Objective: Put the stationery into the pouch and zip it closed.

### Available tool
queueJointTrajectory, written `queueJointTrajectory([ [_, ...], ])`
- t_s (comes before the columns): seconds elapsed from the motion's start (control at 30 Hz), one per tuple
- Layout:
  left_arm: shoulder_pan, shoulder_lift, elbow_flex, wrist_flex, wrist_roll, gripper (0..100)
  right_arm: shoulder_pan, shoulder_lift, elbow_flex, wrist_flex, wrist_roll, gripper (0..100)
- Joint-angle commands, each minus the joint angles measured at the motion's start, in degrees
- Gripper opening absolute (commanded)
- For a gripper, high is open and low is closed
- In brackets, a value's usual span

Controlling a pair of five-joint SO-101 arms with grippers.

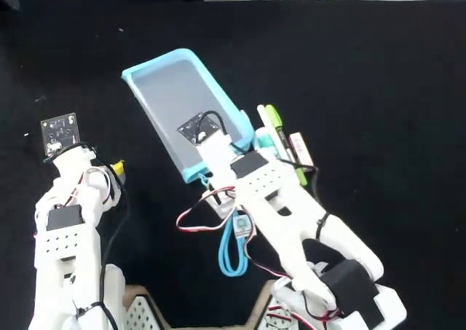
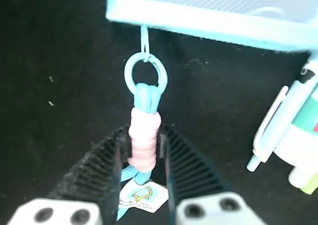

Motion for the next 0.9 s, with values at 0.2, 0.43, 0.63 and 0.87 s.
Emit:
queueJointTrajectory([
  [0.2,0.2,-0.7,-0.5,-0.7,0.4,23,0.8,1.3,-0.3,0.0,0.4,19.8],
  [0.43,0.2,-0.7,-0.5,-0.7,0.4,23,1.0,0.0,-3.2,0.4,0.4,22.9],
  [0.63,0.2,-0.7,-0.5,-0.7,0.4,23,1.1,-3.8,-3.1,0.5,0.5,21.9],
  [0.87,0.2,-0.7,-0.5,-0.8,0.4,23,1.7,-11.6,-6.4,9.3,0.6,22.0],
])
